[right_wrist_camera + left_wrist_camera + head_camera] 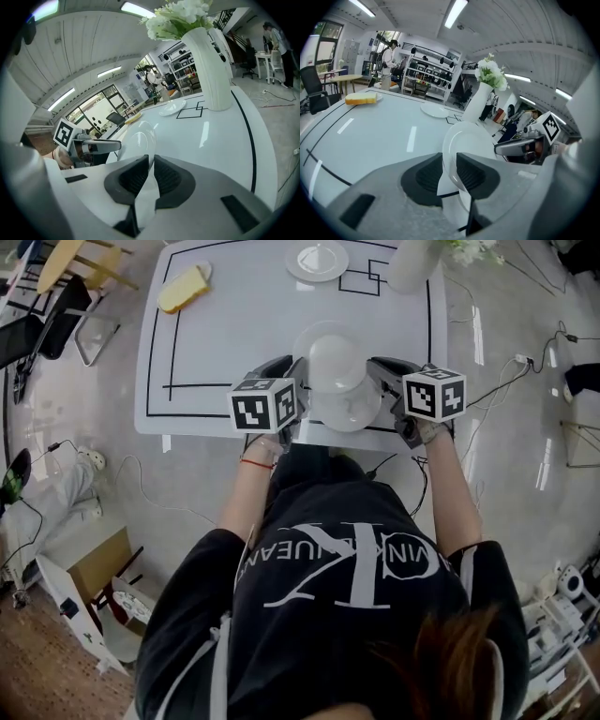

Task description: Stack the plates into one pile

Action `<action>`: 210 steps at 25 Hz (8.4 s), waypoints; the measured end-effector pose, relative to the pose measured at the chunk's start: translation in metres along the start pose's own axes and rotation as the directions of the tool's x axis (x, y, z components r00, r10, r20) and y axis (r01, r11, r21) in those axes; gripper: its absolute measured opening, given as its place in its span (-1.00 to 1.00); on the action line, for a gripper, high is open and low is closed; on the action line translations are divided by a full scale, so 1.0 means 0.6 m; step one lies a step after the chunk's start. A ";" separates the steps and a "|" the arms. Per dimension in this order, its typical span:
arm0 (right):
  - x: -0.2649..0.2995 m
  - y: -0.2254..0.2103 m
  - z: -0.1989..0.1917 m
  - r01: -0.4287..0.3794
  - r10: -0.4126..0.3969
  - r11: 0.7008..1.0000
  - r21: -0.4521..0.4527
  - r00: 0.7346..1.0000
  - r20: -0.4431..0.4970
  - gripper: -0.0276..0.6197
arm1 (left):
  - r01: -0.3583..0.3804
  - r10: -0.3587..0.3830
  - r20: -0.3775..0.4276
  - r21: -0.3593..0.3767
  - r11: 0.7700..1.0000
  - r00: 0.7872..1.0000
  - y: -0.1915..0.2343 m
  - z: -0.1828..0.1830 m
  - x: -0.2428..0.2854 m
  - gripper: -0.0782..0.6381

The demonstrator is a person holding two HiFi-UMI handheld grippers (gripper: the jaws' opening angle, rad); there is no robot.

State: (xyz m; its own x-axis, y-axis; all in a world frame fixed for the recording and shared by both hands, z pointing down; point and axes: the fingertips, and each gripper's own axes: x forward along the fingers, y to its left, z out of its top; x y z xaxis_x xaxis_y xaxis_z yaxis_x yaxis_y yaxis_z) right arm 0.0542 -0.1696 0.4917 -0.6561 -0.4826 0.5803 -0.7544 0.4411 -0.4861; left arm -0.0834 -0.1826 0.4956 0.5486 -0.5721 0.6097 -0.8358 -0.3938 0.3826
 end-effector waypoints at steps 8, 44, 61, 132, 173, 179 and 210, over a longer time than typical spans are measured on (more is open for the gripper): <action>-0.031 -0.009 -0.062 -0.001 0.002 0.999 0.034 1.000 -0.021 -0.80 | 0.017 -0.017 -0.041 -0.004 1.000 0.999 -0.037 -0.048 -0.002 -0.52; -0.055 -0.015 -0.153 0.078 -0.087 0.994 -0.081 0.989 -0.117 -0.82 | 0.014 0.058 -0.292 0.239 0.971 0.955 -0.073 -0.145 0.012 -0.45; -0.056 -0.006 -0.120 0.046 -0.051 0.994 -0.098 0.997 -0.051 -0.82 | -0.013 0.055 -0.195 0.208 0.978 0.979 -0.055 -0.102 -0.001 -0.50; 0.263 -0.237 0.310 0.390 -0.394 0.919 0.061 0.913 0.105 -0.55 | 0.132 -0.132 -0.056 -0.004 0.991 0.990 0.218 0.298 0.297 -0.49; 0.116 -0.113 0.181 0.162 -0.183 0.976 0.145 0.972 0.145 -0.73 | 0.007 -0.007 -0.075 -0.005 1.000 0.997 0.098 0.178 0.156 -0.52; 0.062 -0.091 0.114 0.144 -0.160 0.981 0.132 0.980 0.120 -0.73 | 0.016 -0.019 -0.058 -0.053 0.998 0.998 0.047 0.118 0.118 -0.52; -0.048 -0.011 -0.138 0.075 -0.081 0.984 0.162 0.996 0.033 -0.74 | -0.021 0.029 -0.202 0.039 0.999 0.979 -0.058 -0.123 0.003 -0.50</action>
State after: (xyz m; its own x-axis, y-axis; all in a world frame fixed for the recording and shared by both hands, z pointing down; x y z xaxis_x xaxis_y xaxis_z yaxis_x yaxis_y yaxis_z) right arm 0.0800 -0.0961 0.5322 -0.5930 -0.5413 0.5961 -0.7948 0.2750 -0.5410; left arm -0.0549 -0.1169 0.5345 0.5085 -0.4260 0.7483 -0.8459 -0.4093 0.3419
